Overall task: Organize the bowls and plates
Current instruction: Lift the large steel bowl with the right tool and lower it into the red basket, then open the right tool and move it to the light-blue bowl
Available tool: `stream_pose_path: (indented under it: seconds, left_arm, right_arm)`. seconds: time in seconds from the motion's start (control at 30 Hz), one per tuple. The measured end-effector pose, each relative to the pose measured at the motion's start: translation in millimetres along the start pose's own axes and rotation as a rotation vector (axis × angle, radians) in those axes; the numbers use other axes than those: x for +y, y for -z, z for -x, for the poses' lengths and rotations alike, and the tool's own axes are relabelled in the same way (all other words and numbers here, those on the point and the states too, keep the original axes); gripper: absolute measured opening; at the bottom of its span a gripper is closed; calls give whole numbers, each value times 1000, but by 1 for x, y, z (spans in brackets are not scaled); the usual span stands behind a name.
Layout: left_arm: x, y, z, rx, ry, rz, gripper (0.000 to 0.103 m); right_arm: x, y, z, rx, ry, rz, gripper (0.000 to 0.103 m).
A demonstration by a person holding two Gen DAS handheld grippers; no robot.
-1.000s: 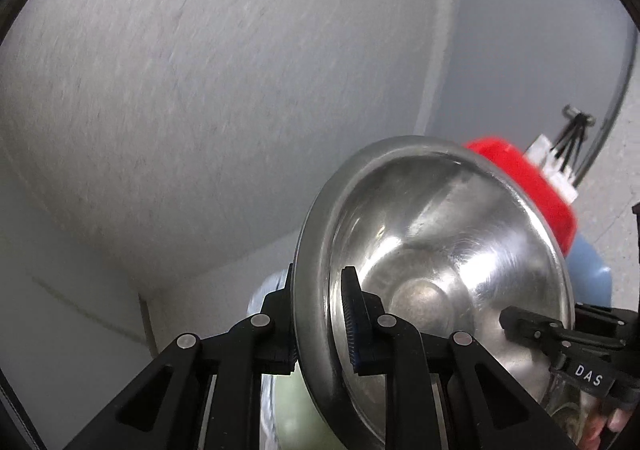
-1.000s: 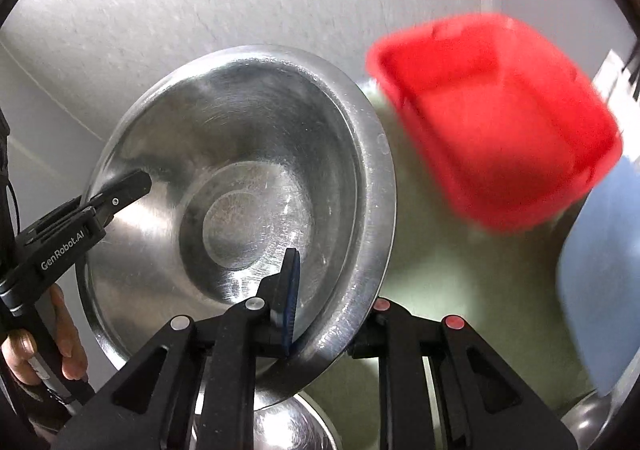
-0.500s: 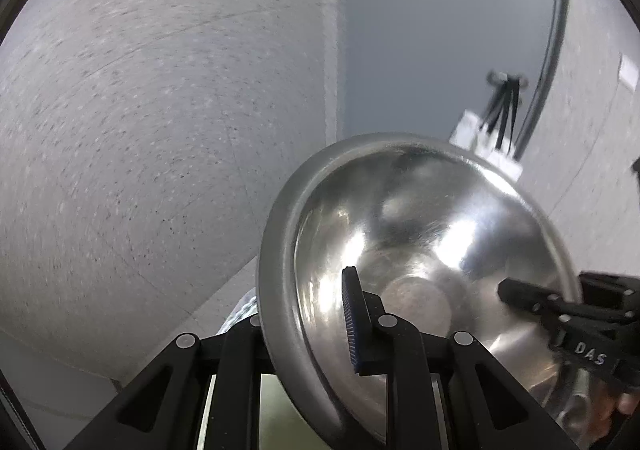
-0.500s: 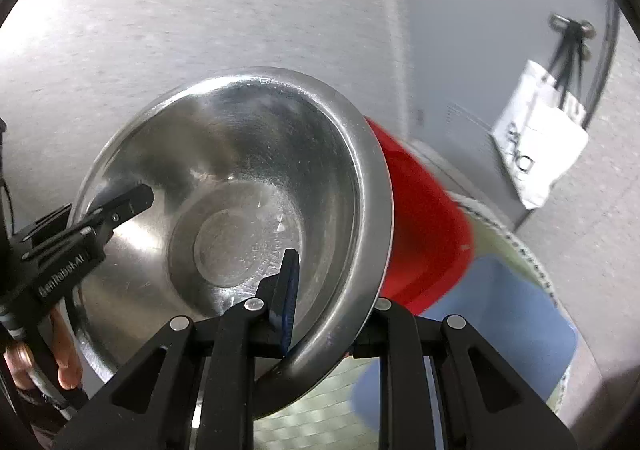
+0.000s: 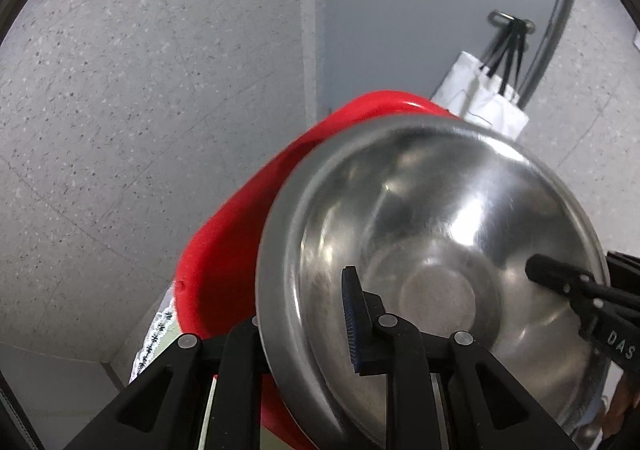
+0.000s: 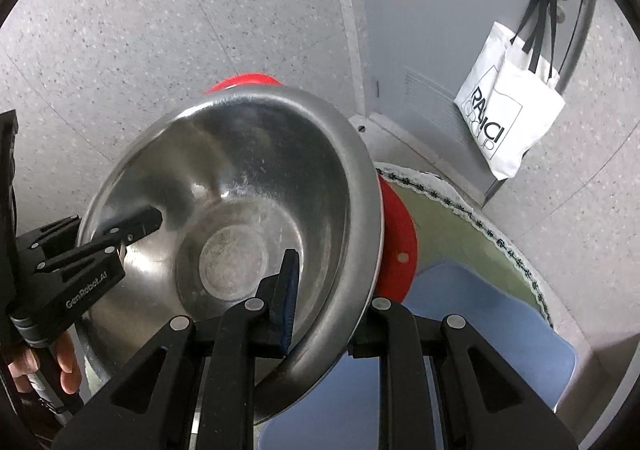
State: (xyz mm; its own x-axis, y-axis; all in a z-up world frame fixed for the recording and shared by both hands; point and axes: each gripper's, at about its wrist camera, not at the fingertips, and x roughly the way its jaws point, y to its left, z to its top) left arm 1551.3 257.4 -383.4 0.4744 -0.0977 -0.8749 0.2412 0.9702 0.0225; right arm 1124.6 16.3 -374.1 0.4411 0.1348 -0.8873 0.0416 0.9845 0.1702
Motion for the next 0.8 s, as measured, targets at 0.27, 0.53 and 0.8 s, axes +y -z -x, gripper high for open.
stream_pose_path:
  seconds: [0.27,0.53,0.8]
  left_arm:
    - [8,-2,-10,-34,-34,39,67]
    - [2,20,17,-75,-68,51,79]
    - [-24,56,94,-195,-115,91,91]
  right_arm:
    - [1,-3,-14,12,16,10,27]
    - [6,-1,7,-30,7,7,57]
    - [-5,19,65,-122,-23,0,69]
